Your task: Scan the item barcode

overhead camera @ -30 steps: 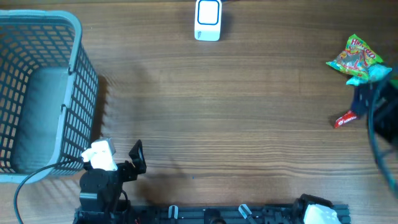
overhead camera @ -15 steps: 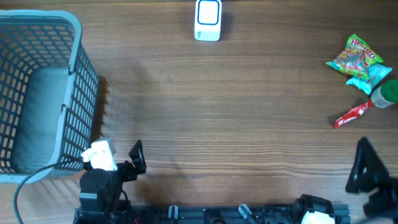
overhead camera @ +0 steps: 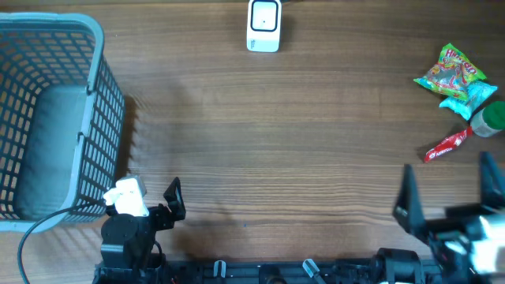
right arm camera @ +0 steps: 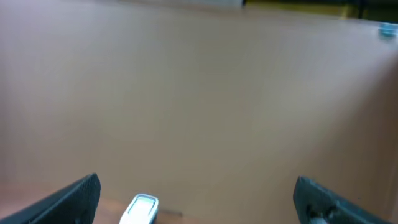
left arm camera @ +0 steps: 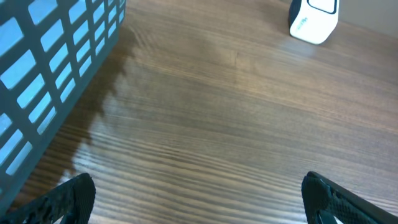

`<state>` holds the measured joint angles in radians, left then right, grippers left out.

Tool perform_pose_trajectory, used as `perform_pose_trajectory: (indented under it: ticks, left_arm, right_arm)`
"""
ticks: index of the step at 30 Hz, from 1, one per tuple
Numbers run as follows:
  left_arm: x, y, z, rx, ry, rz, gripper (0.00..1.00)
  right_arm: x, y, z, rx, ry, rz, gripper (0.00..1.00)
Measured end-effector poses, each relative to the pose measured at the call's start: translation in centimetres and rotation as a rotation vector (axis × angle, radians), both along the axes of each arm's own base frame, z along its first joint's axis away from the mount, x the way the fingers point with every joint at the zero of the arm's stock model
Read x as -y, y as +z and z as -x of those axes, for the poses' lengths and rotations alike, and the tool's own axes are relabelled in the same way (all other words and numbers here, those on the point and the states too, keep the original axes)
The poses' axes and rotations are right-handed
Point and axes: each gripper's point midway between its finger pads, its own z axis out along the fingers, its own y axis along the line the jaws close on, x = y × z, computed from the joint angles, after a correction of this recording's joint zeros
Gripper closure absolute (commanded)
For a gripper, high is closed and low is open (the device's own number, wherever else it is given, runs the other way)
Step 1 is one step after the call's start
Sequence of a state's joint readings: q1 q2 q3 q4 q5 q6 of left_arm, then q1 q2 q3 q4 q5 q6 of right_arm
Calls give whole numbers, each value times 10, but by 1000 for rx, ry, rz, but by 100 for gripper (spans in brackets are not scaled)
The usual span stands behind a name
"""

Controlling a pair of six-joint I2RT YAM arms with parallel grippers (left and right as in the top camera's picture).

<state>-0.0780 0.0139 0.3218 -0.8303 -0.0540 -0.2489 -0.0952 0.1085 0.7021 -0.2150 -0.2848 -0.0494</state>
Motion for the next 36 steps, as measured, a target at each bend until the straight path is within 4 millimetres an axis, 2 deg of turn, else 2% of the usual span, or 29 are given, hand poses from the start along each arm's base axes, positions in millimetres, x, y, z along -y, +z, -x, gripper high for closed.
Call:
perform_pose_trajectory:
  ticks: [6, 8, 14, 20, 26, 36]
  left_arm:
    - [0, 0, 0, -1, 0, 0, 0]
    - [0, 0, 0, -1, 0, 0, 0]
    - [0, 0, 0, -1, 0, 0, 0]
    - [0, 0, 0, -1, 0, 0, 0]
    - [0, 0, 0, -1, 0, 0, 0]
    - [0, 0, 0, -1, 0, 0, 0]
  right_arm:
    - [-8, -69, -39, 35, 61, 22, 0]
    - [-8, -86, -47, 48, 56, 37, 0]
    - [-4, -151, -74, -49, 19, 75, 0]
    - [4, -196, -87, -181, -21, 36, 0]
    - [9, -238, -92, -351, -50, 22, 0]
    - [11, -242, -93, -371, -54, -1, 0]
